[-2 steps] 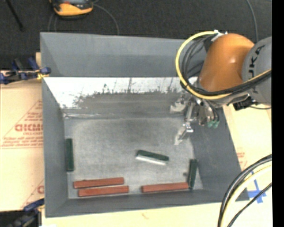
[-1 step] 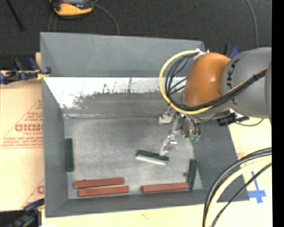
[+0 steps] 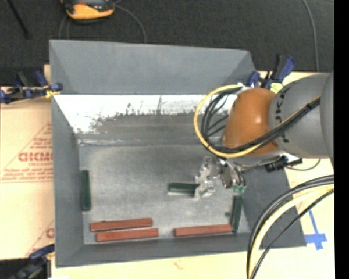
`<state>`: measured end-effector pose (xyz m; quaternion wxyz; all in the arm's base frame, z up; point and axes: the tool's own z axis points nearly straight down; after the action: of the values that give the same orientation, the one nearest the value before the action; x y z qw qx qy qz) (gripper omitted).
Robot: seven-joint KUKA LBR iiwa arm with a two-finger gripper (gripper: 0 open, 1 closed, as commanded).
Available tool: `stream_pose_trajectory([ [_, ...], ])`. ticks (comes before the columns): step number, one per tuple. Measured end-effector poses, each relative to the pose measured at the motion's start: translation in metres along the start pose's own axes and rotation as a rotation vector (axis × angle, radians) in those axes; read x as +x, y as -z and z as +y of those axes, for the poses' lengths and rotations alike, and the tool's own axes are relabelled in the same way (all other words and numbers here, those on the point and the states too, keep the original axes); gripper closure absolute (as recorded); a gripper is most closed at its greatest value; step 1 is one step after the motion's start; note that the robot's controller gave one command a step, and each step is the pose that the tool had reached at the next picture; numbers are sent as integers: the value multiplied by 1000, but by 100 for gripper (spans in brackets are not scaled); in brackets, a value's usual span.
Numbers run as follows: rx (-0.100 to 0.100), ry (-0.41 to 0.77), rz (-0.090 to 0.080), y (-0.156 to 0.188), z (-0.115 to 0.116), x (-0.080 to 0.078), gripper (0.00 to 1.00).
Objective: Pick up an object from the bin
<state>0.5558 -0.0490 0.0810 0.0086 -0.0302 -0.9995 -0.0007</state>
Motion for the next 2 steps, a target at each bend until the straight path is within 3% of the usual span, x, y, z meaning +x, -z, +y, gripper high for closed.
stream_pose_trajectory([
  [1, 0, 1, -2, 0, 0, 0, 100],
  [2, 3, 35, -22, 119, -8, -33, 100],
])
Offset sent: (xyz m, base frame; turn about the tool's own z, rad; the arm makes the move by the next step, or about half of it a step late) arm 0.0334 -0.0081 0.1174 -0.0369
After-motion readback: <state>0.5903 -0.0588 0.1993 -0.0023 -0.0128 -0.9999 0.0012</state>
